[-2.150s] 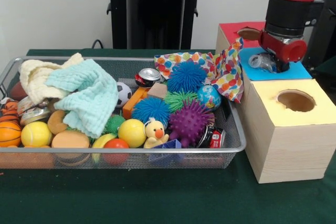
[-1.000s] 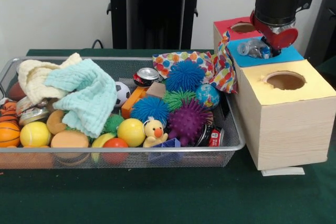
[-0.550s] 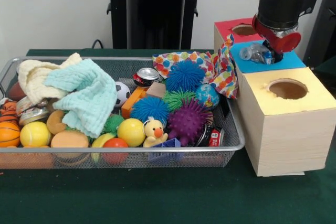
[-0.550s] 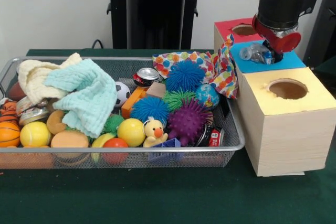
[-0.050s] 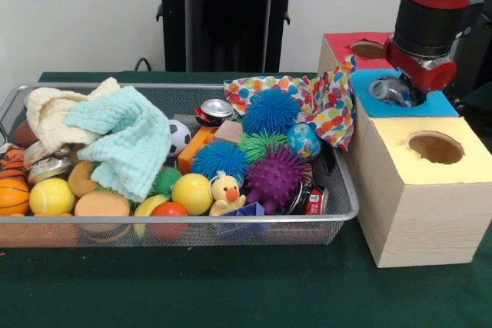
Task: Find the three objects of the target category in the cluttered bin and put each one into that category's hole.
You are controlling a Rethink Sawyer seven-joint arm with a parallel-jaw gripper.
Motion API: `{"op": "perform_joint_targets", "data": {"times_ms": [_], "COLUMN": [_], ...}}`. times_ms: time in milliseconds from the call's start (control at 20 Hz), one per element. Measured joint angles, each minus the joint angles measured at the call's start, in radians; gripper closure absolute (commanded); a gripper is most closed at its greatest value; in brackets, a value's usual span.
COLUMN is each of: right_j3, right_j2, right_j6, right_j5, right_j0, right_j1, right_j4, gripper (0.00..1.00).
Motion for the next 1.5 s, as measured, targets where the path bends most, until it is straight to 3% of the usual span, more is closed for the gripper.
{"op": "perform_joint_targets", "data": {"times_ms": [250,500,850,1250,1500], "right_j3": [0.02,0.082,0.117,0.138,0.138], "right_j2": [0.007,0.058,0.129,0.213,0.203], "right_j6": [0.0,0.001,0.003,0.085,0.117], "right_j5": [-0.105,-0.227,-0.259,-0.29,-0.312], "right_j0": [0.008,-0.017,-0.082,-0.167,-0.154], "right_j1": [0.019,-0.013,-0.042,-0.069,-0.069], "right_j4": [0.034,0.033,-0.001,-0.127,-0.144], "gripper": [1.0,1.0,1.0,1.0,1.0]}}
